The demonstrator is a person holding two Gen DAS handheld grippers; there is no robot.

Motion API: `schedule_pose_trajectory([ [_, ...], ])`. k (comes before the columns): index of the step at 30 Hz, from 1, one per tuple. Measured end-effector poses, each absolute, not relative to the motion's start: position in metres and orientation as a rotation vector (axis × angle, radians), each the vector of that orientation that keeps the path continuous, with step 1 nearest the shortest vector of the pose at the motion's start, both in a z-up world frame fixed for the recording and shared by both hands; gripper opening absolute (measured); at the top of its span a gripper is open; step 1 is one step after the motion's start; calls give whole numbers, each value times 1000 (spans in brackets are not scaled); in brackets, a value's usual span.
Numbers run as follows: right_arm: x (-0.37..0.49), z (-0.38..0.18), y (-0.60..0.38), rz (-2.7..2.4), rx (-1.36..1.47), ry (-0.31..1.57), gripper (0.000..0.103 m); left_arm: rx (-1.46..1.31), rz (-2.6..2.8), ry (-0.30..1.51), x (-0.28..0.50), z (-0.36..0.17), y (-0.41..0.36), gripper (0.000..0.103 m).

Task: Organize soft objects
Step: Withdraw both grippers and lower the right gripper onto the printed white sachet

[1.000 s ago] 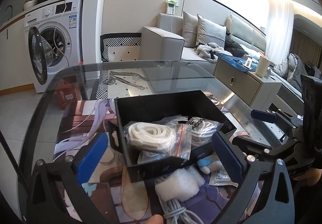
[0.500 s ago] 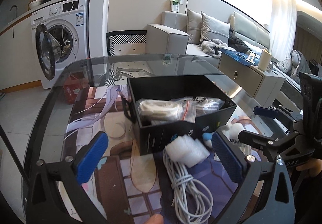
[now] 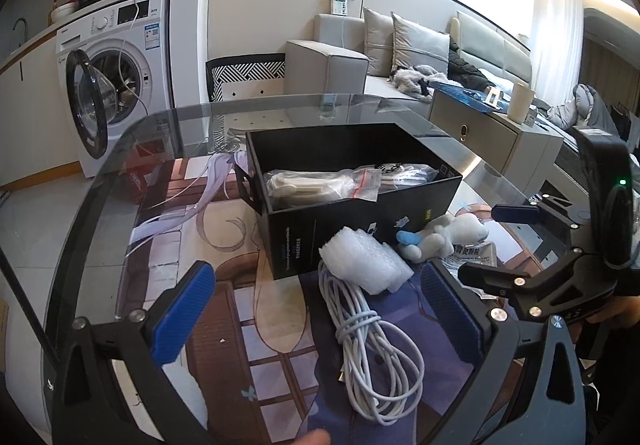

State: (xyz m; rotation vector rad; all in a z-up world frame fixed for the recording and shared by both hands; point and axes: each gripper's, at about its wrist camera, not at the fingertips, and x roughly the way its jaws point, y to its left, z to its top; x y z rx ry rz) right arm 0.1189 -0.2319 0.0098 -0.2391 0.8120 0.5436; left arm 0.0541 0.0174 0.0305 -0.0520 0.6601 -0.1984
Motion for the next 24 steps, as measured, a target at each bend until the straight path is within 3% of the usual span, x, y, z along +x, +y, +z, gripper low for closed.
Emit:
schedule_pose_trajectory([
  [24,107,-18,-209,700,-325,938,102,-27,-245,765,63,12,15,103],
])
